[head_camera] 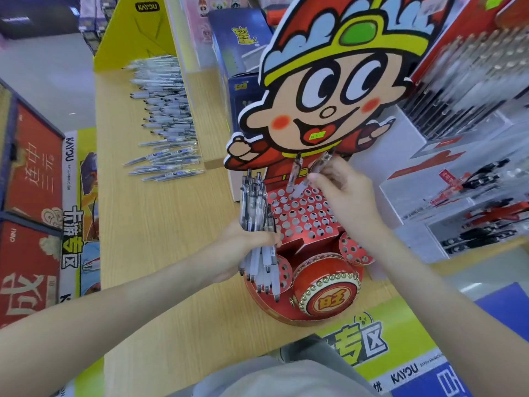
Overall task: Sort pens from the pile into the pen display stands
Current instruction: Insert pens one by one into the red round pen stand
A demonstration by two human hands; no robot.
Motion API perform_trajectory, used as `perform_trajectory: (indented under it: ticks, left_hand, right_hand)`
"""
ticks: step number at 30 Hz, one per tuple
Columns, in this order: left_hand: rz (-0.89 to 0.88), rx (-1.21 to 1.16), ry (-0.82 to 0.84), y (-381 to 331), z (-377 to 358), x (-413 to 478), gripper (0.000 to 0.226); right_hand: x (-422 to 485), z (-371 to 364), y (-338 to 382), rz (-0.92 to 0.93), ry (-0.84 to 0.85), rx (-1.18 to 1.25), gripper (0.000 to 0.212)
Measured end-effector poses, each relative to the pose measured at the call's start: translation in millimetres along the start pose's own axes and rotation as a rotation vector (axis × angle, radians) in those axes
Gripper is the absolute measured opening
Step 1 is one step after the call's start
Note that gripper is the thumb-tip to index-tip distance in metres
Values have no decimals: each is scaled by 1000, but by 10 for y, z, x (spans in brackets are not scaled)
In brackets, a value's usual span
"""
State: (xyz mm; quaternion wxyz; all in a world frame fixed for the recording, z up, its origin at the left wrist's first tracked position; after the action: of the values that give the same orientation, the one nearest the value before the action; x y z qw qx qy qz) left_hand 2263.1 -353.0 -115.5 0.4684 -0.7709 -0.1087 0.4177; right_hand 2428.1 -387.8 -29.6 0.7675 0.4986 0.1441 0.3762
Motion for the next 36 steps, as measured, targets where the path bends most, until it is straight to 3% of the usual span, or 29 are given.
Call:
perform_trajectory:
  ticks: [3,7,21,25,29,36]
  left_hand:
    - [-12,1,3,-12,36,15,38]
    - [-17,18,-1,-25,61,12,27]
    - [-74,27,33,-85,18,-43,23]
    - [-78,32,52,-60,16,-88,26]
    - [-74,33,36,-26,40,-107,38]
    - [-114,42,49,-118,-20,-146,26]
  right_hand:
    - [-9,-50,0,23,6,-92,7]
    - [-39,-70,-28,2,-5,-126,10]
    - [-74,-332,-21,8,31,-365,24]
    - [-190,-237,-48,-29,13,-283,42]
    - [-189,-92,81,27,-83,-194,26]
    - [-127,-139,135,76,-68,-202,18]
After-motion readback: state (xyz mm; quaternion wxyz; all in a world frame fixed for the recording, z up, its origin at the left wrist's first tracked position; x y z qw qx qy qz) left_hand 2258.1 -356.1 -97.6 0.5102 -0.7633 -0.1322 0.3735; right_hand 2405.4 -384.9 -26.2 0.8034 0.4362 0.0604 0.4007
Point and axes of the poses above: each hand's wrist, its own x-axis towards the middle knuckle, its own z-axis out of the back of the hand, y = z × x, the point moved 10 cm from there along x, towards the middle knuckle, and after that the axes turned 9 degrees about -y, right-handed, at the moved point
